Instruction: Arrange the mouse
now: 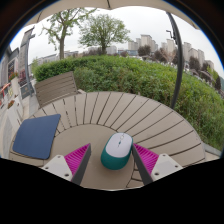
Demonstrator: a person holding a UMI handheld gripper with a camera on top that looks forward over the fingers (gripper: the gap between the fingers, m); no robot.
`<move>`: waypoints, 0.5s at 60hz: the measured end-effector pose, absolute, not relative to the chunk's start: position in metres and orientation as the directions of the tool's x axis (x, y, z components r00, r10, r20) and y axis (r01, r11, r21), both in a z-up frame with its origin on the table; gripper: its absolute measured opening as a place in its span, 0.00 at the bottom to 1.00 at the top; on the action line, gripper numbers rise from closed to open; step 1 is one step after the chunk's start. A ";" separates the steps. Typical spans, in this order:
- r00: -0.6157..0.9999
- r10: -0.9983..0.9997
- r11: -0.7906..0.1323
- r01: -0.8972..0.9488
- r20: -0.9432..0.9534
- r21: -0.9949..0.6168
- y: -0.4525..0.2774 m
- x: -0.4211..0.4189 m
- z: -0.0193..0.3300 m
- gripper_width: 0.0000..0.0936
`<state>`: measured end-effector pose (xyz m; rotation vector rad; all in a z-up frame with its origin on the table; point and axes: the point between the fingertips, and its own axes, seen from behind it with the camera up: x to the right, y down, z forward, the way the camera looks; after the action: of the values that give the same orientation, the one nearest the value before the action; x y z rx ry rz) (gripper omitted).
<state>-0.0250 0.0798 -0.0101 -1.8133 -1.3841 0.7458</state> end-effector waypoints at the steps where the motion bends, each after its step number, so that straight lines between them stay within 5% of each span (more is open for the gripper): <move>1: 0.251 0.968 -0.161 0.549 -0.022 -0.820 0.080 -0.028 -0.010 0.90; 21: 0.220 0.975 -0.158 0.570 -0.035 -0.807 0.080 -0.050 -0.015 0.85; 24: 0.224 0.975 -0.135 0.574 -0.005 -0.808 0.085 -0.048 -0.016 0.76; 27: 0.205 0.979 -0.111 0.573 0.012 -0.812 0.084 -0.050 -0.016 0.49; 30: 0.207 0.978 -0.123 0.586 0.001 -0.801 0.084 -0.050 -0.015 0.47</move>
<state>-0.0499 0.0837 -0.0150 -1.8007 -1.4600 0.7302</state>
